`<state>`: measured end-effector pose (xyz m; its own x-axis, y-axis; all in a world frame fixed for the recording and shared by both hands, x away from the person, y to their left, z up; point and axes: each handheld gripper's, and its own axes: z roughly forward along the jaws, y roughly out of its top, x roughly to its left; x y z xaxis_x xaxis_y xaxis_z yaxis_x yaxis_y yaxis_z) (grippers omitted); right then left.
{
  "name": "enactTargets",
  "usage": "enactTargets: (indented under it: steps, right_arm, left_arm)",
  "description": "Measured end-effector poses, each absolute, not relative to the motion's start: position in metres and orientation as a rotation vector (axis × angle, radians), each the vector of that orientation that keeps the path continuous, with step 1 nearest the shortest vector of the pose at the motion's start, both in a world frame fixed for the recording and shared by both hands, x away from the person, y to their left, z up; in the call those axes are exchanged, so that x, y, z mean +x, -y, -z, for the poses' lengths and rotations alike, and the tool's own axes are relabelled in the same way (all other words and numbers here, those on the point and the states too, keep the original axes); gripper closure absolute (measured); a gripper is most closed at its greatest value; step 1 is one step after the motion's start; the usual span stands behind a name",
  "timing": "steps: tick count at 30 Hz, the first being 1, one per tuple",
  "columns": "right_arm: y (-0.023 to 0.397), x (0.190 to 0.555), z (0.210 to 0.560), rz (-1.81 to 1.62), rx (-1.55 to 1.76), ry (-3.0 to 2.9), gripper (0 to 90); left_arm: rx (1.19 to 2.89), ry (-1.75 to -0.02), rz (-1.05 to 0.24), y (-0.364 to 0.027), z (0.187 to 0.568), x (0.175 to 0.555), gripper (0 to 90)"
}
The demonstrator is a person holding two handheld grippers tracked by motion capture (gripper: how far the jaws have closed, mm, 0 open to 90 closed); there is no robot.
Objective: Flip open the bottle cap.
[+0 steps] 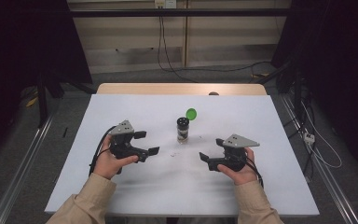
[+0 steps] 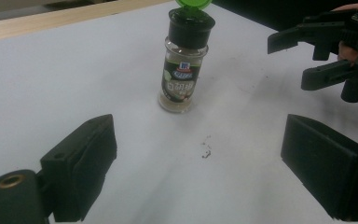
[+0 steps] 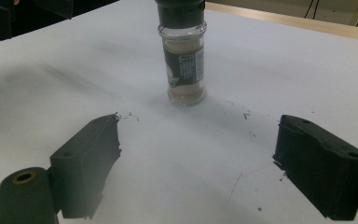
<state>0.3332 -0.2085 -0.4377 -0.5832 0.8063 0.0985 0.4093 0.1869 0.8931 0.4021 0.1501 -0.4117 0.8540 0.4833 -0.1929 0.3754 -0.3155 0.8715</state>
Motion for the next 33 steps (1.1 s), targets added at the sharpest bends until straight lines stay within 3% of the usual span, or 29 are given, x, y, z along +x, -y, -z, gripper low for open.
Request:
enactTargets:
  steps: [33]
  right_arm:
    - [0.252, 0.306, 0.444, -1.322, 1.173, -2.037, 13.5]
  left_arm:
    - [1.944, -0.696, -0.166, -0.192, 0.432, 0.384, 9.7]
